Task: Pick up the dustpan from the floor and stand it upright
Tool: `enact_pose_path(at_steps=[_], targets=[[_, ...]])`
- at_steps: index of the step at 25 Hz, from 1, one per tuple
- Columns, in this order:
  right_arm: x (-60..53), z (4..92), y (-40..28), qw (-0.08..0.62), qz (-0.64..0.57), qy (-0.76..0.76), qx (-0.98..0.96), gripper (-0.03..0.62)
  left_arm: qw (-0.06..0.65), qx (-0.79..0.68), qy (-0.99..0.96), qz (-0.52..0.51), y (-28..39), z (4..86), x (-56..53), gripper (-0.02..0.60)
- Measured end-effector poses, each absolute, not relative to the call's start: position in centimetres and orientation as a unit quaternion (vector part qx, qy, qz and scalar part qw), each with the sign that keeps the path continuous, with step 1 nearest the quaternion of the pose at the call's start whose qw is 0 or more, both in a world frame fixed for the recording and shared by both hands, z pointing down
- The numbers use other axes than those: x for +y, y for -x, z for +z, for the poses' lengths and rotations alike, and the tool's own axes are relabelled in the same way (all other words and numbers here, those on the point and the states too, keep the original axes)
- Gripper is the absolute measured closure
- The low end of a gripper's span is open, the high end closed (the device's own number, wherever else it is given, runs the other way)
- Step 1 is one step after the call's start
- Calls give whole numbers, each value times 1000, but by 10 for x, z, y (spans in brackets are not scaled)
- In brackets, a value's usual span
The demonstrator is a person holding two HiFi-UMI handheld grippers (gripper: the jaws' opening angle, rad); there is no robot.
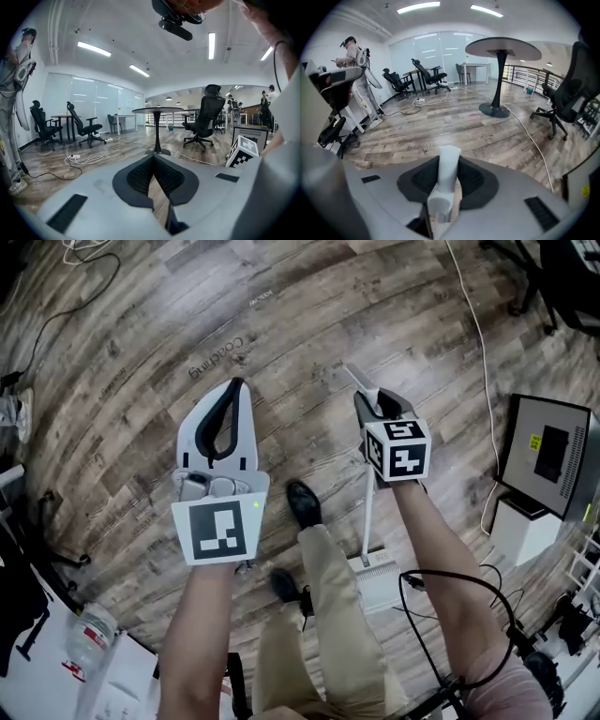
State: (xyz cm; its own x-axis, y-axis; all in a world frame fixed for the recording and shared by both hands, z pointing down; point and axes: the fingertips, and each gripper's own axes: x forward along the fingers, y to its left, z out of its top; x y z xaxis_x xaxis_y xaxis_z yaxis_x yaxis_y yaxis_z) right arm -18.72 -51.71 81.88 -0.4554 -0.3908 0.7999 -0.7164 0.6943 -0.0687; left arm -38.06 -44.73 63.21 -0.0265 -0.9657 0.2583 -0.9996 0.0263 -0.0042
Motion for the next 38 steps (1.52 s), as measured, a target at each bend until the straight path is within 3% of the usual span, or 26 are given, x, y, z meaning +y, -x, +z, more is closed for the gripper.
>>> enact_pose_path(at_steps=[26, 38], targets=[[-337, 507, 3, 260, 101, -463, -842, 490, 8, -636, -772, 7, 221, 381, -305, 572], [-238, 434, -42, 245, 78, -488, -834, 491, -43, -593, -804, 2, 169, 287, -206, 572]])
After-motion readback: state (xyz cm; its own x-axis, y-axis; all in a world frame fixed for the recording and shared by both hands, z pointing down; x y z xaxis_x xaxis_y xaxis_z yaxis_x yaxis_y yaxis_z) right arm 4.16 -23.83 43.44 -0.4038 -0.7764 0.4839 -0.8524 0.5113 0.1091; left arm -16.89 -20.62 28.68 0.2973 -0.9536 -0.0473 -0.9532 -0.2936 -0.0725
